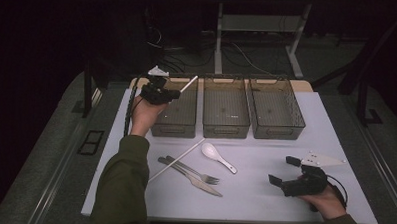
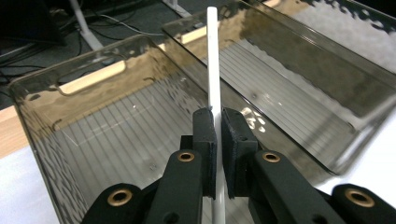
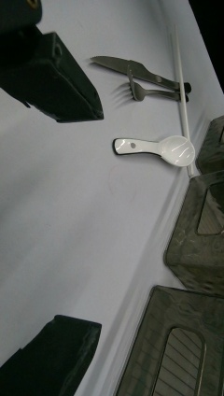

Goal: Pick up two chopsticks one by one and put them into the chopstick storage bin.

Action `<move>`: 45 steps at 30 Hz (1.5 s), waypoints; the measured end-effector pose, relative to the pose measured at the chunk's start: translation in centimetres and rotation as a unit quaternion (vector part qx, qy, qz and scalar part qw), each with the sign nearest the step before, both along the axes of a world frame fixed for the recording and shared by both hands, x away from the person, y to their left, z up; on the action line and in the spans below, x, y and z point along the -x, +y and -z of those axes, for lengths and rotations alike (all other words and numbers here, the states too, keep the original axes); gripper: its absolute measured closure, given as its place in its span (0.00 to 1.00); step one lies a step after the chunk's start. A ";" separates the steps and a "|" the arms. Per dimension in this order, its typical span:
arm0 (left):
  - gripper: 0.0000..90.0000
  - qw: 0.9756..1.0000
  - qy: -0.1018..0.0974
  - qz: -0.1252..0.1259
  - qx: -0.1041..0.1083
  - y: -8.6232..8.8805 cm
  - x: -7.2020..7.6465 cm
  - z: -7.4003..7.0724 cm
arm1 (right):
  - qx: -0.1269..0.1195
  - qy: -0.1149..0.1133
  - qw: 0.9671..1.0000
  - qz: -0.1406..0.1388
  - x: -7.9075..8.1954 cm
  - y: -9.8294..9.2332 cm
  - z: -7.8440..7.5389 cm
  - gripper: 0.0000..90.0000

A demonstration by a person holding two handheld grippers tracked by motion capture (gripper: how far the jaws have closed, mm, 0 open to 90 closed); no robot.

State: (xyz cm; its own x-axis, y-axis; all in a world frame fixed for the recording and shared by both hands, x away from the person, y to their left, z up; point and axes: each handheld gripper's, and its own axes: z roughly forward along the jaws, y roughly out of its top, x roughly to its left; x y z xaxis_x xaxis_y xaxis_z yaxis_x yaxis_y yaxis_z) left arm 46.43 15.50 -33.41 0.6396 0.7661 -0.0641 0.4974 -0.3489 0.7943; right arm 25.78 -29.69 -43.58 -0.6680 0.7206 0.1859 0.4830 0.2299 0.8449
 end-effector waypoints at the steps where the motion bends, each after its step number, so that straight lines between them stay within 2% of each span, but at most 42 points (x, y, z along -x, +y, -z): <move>1: 0.93 1.000 0.000 -0.003 0.001 0.0 -0.3 0.0 | -0.001 0.000 1.000 0.000 0.0 0.0 0.0 0.01; 9: 0.93 1.000 0.006 -0.021 0.000 -0.4 -3.0 0.9 | -0.006 -0.001 1.000 -0.003 0.1 -0.1 -0.1 0.01; 18: 0.93 0.999 0.014 -0.032 -0.008 -0.8 -4.2 2.6 | -0.009 0.000 1.000 -0.006 0.1 -0.1 -0.1 0.01; 22: 0.93 0.999 0.016 -0.039 -0.004 -1.0 -4.4 3.1 | -0.012 -0.001 1.000 -0.007 0.1 -0.1 -0.2 0.01; 28: 0.92 0.999 0.012 -0.044 -0.023 -1.3 -4.6 3.6 | -0.013 -0.001 1.000 -0.008 0.1 -0.1 -0.2 0.01; 30: 0.92 0.999 0.010 -0.046 -0.021 -1.4 -4.6 3.7 | -0.014 0.001 1.000 -0.007 0.1 -0.1 -0.2 0.01; 36: 0.89 0.998 0.006 -0.050 -0.022 -1.3 -4.5 3.3 | -0.015 0.000 1.000 -0.007 0.1 -0.1 -0.2 0.01; 45: 0.76 0.999 0.001 -0.046 -0.014 -1.2 -3.8 2.5 | -0.016 -0.001 1.000 -0.008 0.1 -0.1 -0.2 0.01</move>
State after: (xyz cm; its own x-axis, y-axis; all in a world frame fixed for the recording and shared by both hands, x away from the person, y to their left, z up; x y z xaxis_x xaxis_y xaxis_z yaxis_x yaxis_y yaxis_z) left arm 50.21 14.25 -35.93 0.5670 0.8225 -0.0437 0.5299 -0.3236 0.7839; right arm 25.68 -29.79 -43.34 -0.6794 0.7039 0.2073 0.4780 0.2102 0.8528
